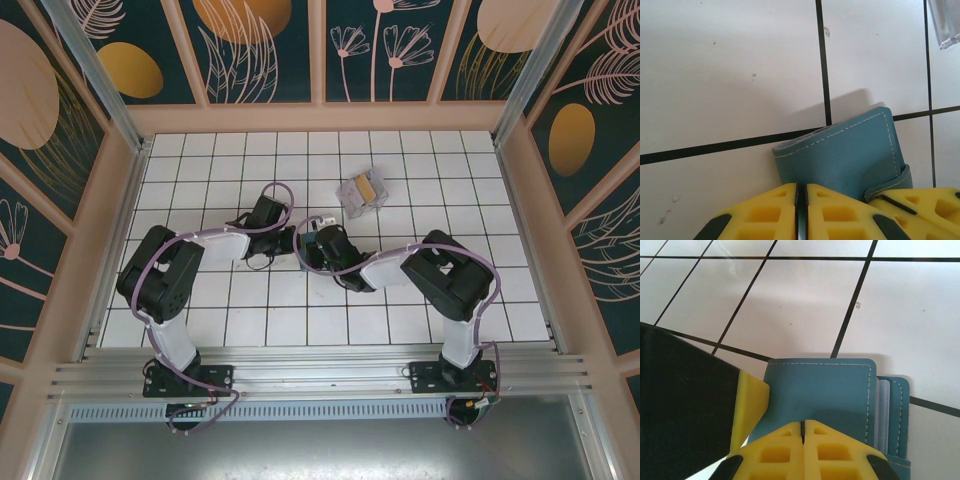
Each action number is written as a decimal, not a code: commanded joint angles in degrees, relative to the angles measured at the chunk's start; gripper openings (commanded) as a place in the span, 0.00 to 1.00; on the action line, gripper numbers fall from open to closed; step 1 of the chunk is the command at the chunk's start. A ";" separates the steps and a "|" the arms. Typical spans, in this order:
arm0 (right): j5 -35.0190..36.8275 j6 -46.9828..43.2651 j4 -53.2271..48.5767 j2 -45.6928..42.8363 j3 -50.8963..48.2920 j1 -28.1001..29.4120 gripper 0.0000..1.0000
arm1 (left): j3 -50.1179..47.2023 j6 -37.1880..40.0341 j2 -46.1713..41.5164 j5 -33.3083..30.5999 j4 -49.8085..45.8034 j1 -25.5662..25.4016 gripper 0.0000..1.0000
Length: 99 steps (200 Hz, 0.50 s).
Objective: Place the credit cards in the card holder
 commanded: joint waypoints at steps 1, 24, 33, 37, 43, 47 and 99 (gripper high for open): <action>-2.27 0.92 -25.79 6.00 -7.71 2.42 0.00 | -1.87 -1.09 -0.24 2.60 1.29 -0.58 0.13; -2.44 0.92 -27.03 3.50 -5.50 2.19 0.00 | -2.35 -1.30 -1.82 2.48 1.27 -0.58 0.14; -2.48 0.92 -27.82 2.87 -4.22 2.11 0.00 | -2.29 -1.22 -2.72 2.03 0.91 -0.54 0.14; -2.38 0.95 -28.08 2.52 -3.70 2.02 0.00 | -2.21 -1.12 -3.10 1.80 0.75 -0.58 0.15; -2.17 0.92 -28.42 2.21 -3.03 1.97 0.00 | -1.97 -0.99 -3.66 1.38 0.43 -0.59 0.17; -2.03 0.92 -28.56 1.88 -2.64 1.94 0.00 | -1.69 -0.97 -3.95 1.15 0.18 -0.59 0.18; 0.91 0.11 -30.45 -1.39 -0.83 -1.50 0.00 | 5.11 0.44 -10.90 -3.53 -5.33 0.13 0.45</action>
